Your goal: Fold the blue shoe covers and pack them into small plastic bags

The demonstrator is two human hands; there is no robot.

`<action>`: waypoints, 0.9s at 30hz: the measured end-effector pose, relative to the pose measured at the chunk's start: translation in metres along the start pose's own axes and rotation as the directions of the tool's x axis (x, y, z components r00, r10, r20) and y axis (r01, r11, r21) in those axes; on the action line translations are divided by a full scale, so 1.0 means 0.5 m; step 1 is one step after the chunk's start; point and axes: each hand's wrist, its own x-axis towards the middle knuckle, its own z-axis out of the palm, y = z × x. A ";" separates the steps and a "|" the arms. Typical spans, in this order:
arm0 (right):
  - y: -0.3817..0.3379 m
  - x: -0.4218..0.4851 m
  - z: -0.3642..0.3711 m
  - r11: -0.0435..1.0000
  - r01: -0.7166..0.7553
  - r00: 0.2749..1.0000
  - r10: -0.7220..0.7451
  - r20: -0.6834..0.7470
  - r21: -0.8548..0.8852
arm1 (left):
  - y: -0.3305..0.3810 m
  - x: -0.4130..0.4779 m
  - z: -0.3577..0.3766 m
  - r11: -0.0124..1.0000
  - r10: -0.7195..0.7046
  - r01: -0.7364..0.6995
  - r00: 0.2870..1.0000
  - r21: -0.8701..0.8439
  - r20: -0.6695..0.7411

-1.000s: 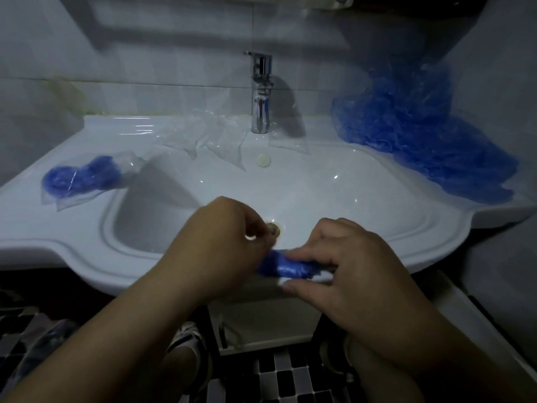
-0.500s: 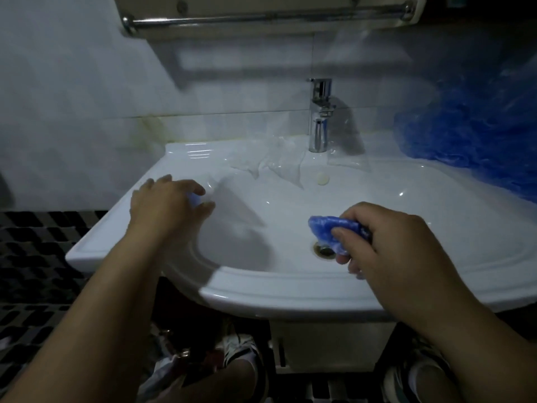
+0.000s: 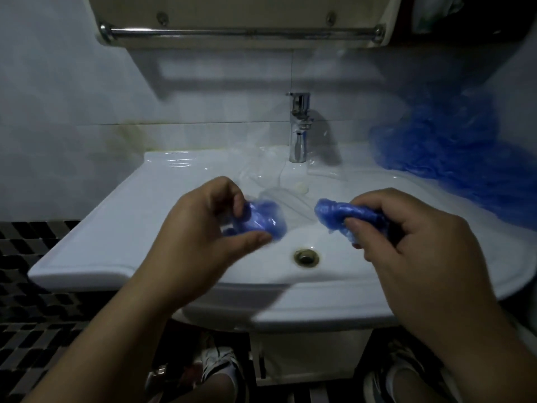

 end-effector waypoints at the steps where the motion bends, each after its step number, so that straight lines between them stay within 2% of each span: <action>1: 0.000 0.000 -0.013 0.999 0.032 0.999 -0.033 -0.008 -0.019 | 0.008 -0.004 0.011 1.000 0.021 -0.021 0.999 -0.009 0.035; 4: 0.000 -0.001 -0.035 0.992 0.103 0.994 -0.100 0.048 -0.076 | 0.029 -0.015 0.036 0.999 0.048 -0.048 0.994 -0.002 0.094; 7: 0.006 -0.003 -0.041 0.978 0.142 0.979 -0.116 0.168 -0.152 | 0.035 -0.021 0.047 0.998 0.052 -0.054 0.992 0.020 0.116; 11: 0.016 -0.008 -0.041 0.946 0.124 0.951 -0.028 0.308 -0.298 | 0.032 -0.019 0.049 0.995 0.075 -0.083 0.989 0.062 0.126; 14: 0.016 -0.011 -0.042 0.929 0.086 0.935 0.050 0.350 -0.361 | 0.034 -0.021 0.054 0.991 0.079 -0.094 0.986 0.096 0.146; 16: 0.014 -0.011 -0.045 0.934 0.061 0.939 0.065 0.336 -0.352 | 0.035 -0.023 0.057 0.985 0.084 -0.104 0.986 0.134 0.147; 20: 0.014 -0.007 -0.051 0.945 0.037 0.980 0.029 0.197 -0.325 | 0.040 -0.024 0.060 0.966 0.107 -0.143 0.980 0.217 0.169; 24: 0.001 -0.013 -0.037 0.960 0.046 0.971 0.022 0.239 -0.275 | 0.051 -0.029 0.062 0.962 0.145 -0.182 0.972 0.204 0.185; 27: -0.003 -0.015 -0.027 0.952 0.003 0.979 0.059 0.193 -0.307 | 0.056 -0.033 0.065 0.959 0.166 -0.209 0.961 0.189 0.219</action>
